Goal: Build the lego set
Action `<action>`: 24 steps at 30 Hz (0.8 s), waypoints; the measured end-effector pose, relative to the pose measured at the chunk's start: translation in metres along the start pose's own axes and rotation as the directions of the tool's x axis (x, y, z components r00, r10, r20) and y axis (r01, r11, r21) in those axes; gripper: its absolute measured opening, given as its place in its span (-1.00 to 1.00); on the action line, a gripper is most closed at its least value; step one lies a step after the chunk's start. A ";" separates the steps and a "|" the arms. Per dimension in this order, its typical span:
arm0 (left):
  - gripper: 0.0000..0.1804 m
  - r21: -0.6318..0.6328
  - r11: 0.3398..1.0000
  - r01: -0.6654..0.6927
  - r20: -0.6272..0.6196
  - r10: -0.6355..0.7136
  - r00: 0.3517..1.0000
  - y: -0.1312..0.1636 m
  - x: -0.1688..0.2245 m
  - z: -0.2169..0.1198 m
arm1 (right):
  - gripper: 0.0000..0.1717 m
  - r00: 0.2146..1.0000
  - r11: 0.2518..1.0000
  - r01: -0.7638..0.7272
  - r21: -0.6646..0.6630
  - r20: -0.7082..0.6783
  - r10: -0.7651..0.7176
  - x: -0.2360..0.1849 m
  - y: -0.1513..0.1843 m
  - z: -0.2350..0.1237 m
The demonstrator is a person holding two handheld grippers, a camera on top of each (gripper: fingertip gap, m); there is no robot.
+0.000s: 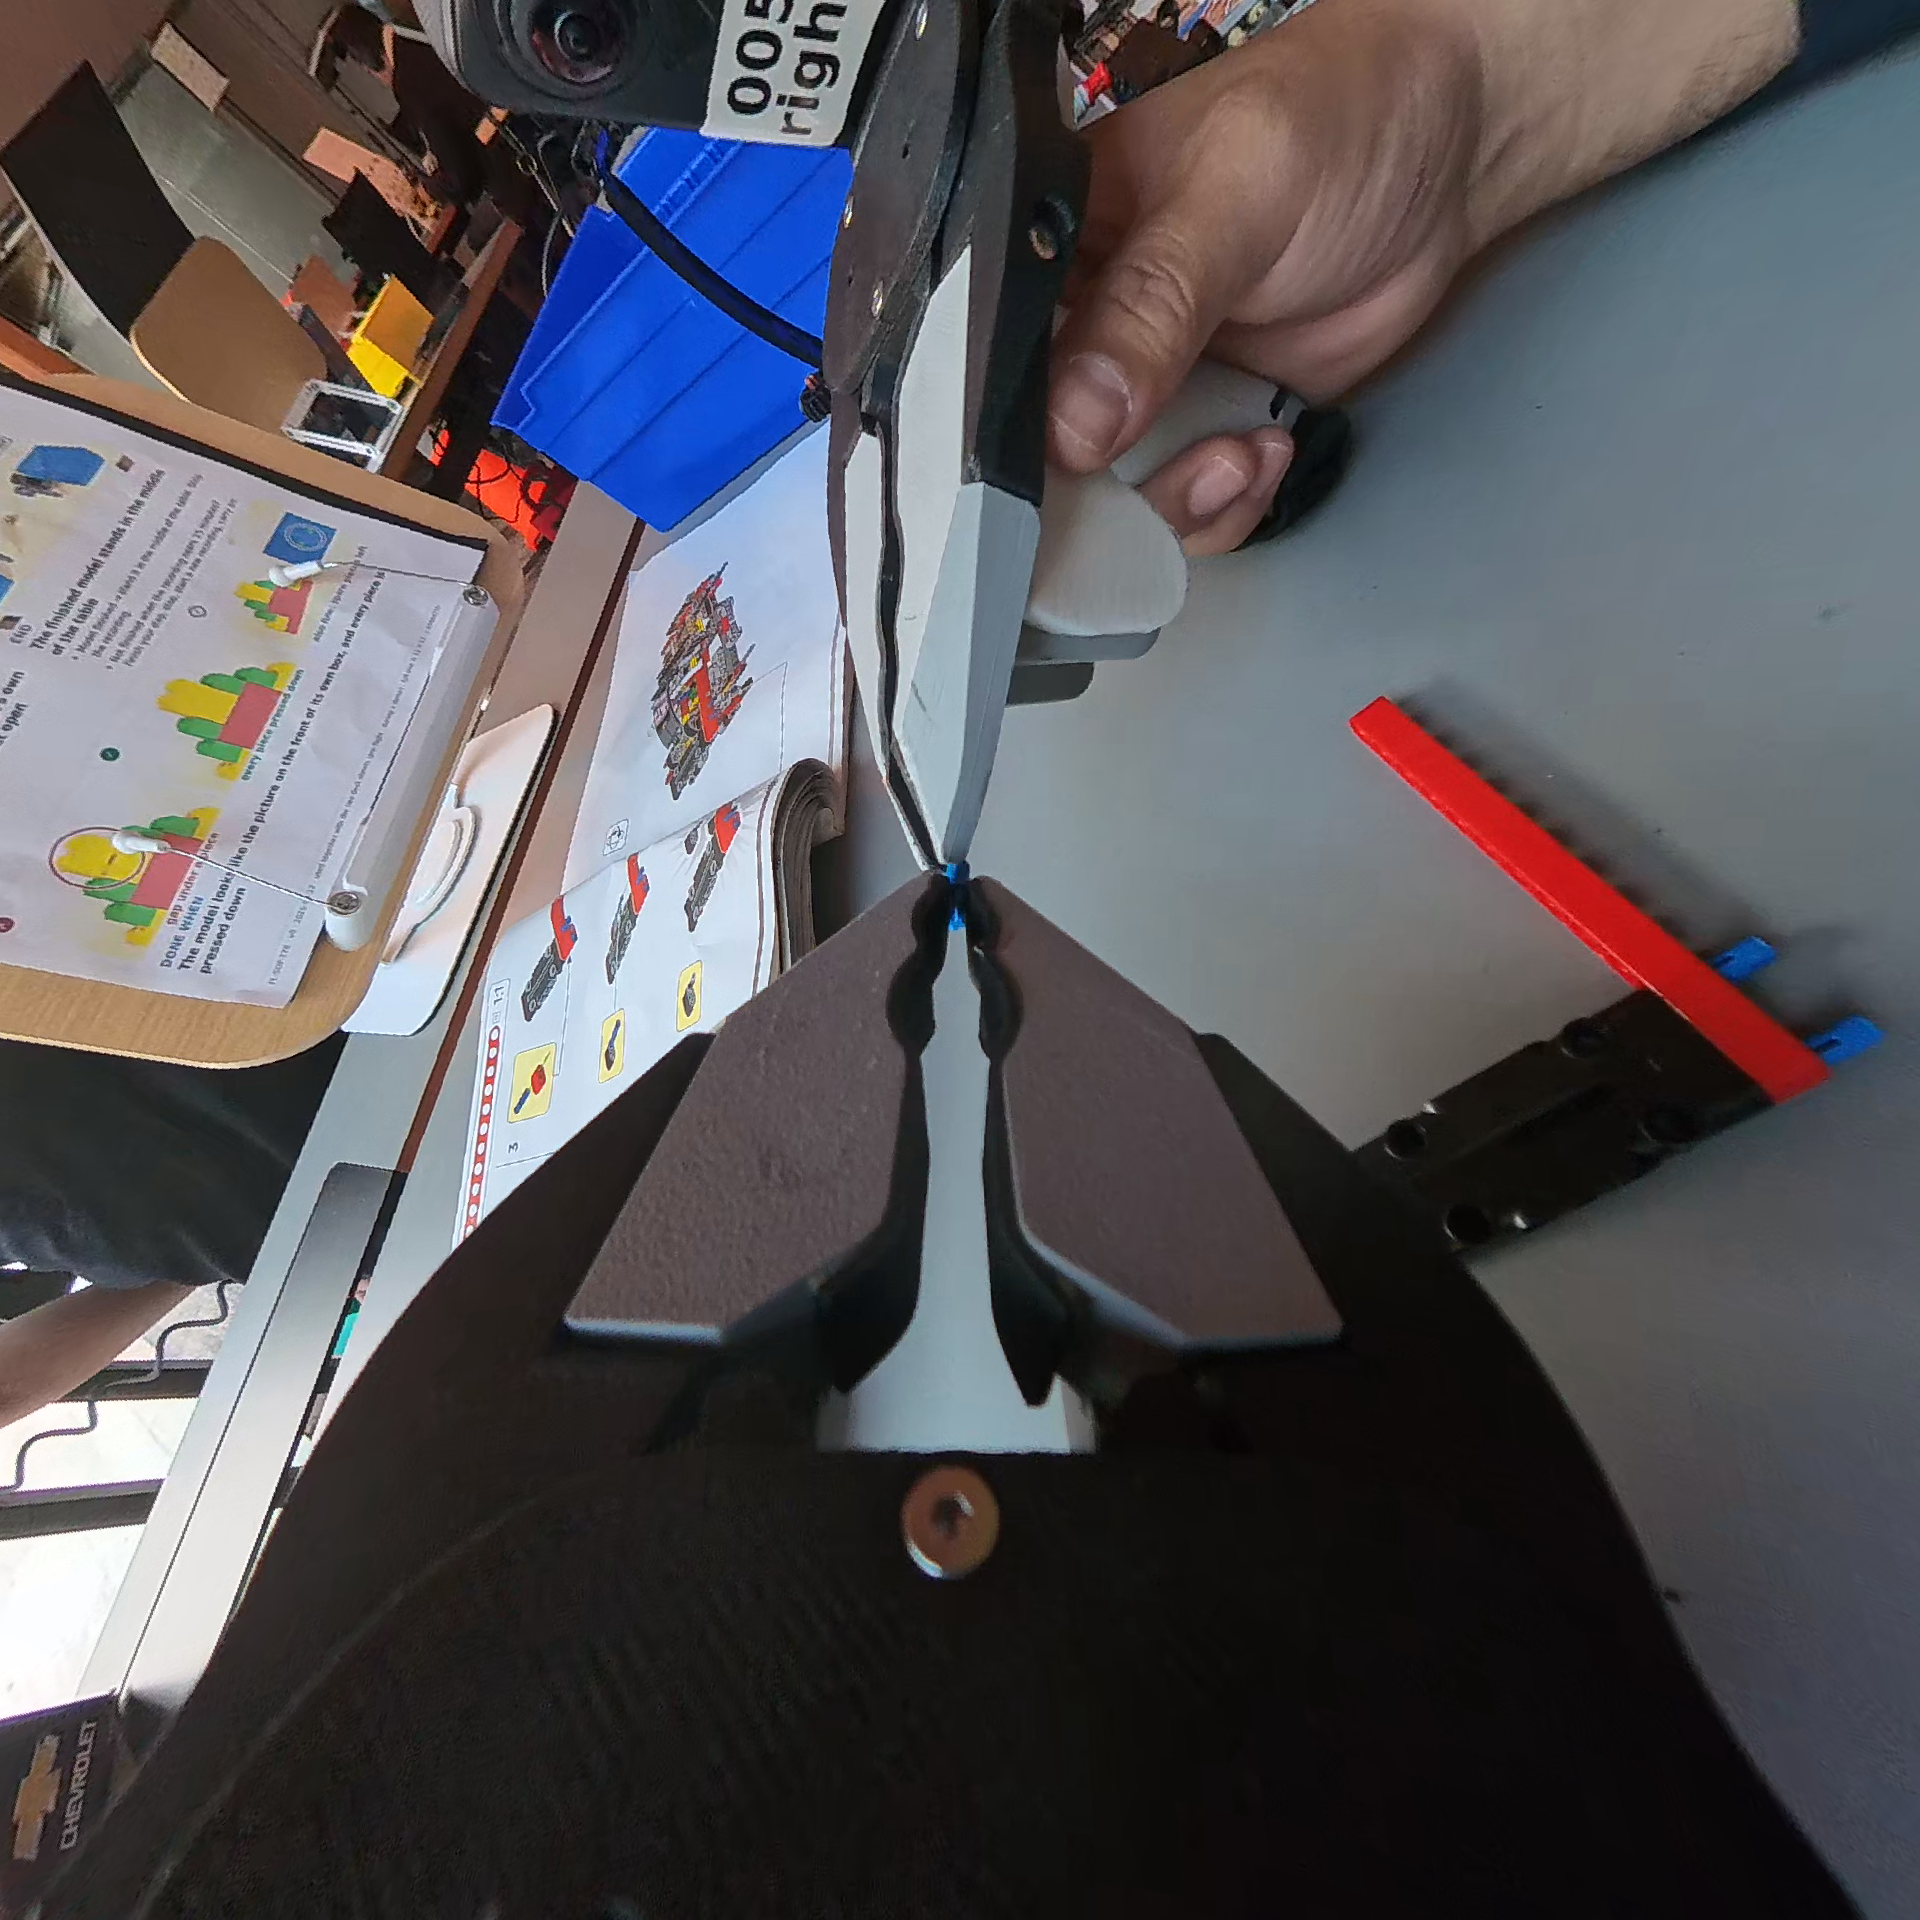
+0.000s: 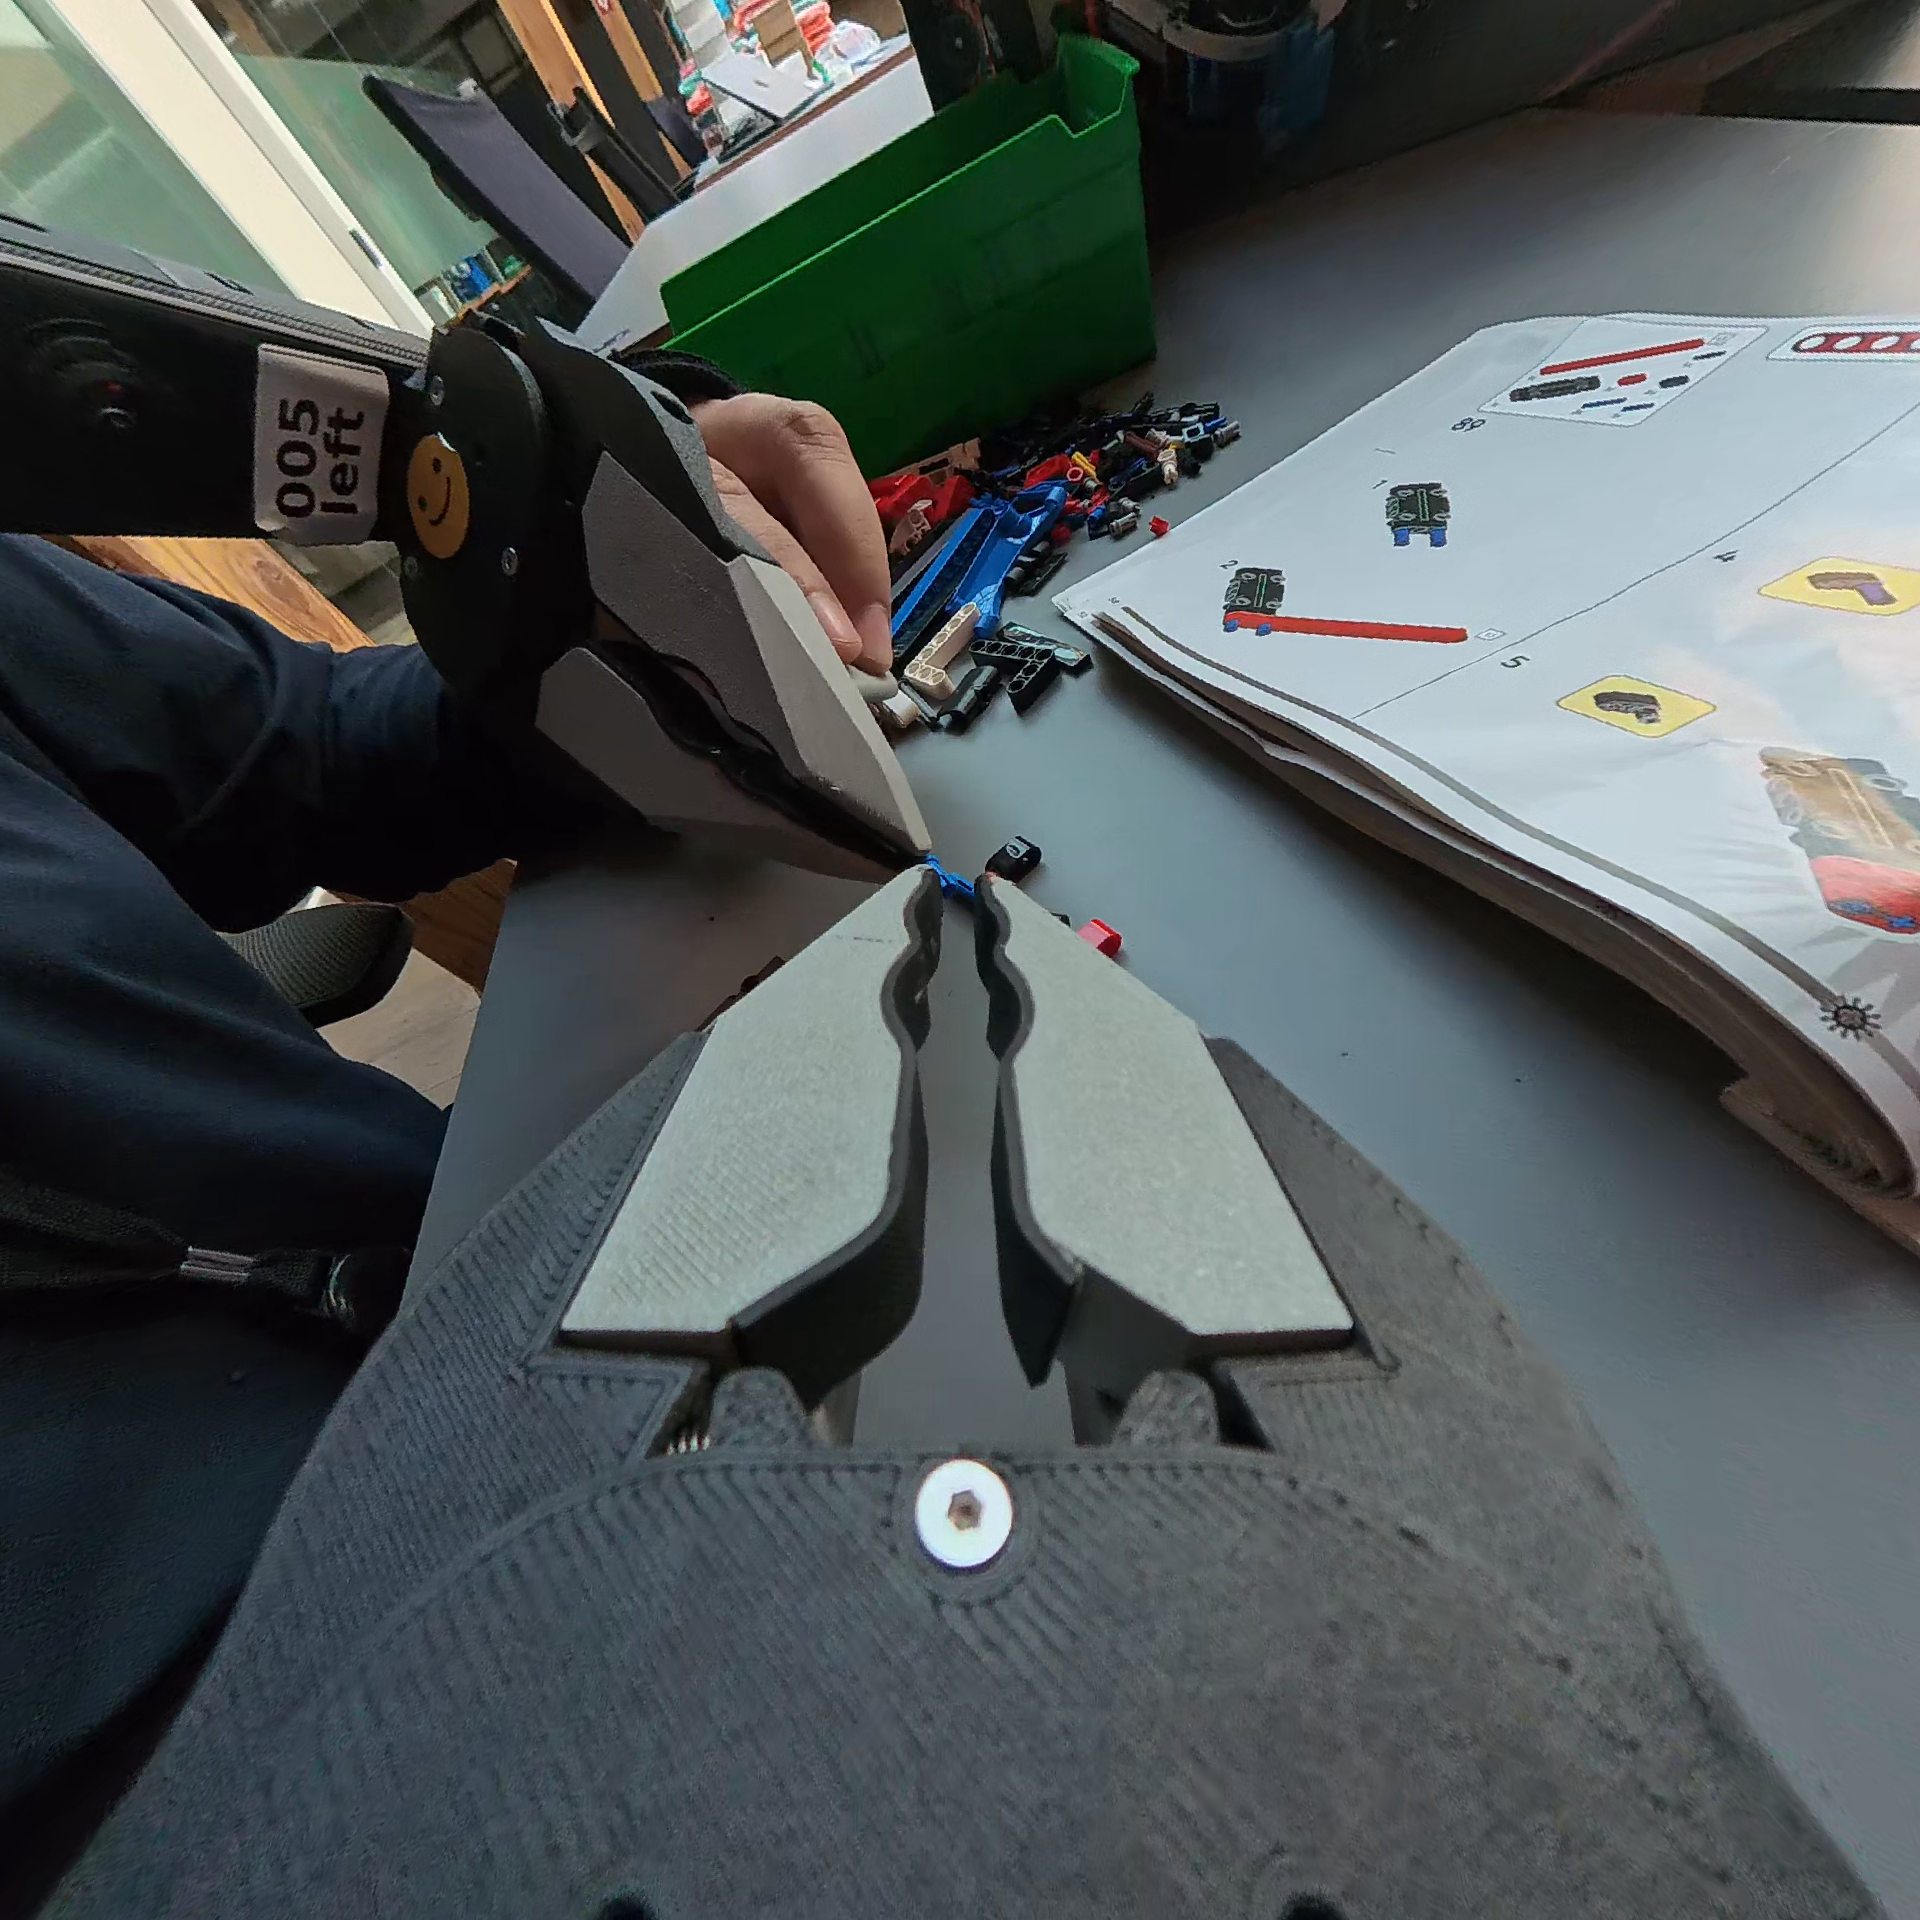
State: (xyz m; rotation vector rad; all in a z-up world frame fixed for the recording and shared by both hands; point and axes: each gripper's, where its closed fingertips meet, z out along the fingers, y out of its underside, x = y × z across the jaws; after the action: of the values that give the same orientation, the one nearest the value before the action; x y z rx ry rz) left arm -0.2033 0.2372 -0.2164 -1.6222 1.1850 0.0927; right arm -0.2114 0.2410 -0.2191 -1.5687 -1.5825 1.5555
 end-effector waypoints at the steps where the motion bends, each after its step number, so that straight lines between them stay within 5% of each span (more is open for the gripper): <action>1: -0.99 0.000 1.000 -0.001 0.001 0.001 1.000 0.000 0.000 0.000 | -0.96 1.000 1.000 -0.001 0.000 0.001 0.001 0.000 0.000 0.000; 24: -1.00 -0.026 1.000 0.012 -0.031 -0.013 0.999 0.004 0.004 0.001 | -1.00 1.000 1.000 -0.006 0.013 -0.021 0.006 0.004 -0.002 -0.002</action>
State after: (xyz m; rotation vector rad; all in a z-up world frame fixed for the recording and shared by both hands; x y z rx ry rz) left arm -0.2032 0.2357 -0.2221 -1.6586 1.2014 0.0756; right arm -0.2114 0.2461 -0.2187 -1.5791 -1.5549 1.5446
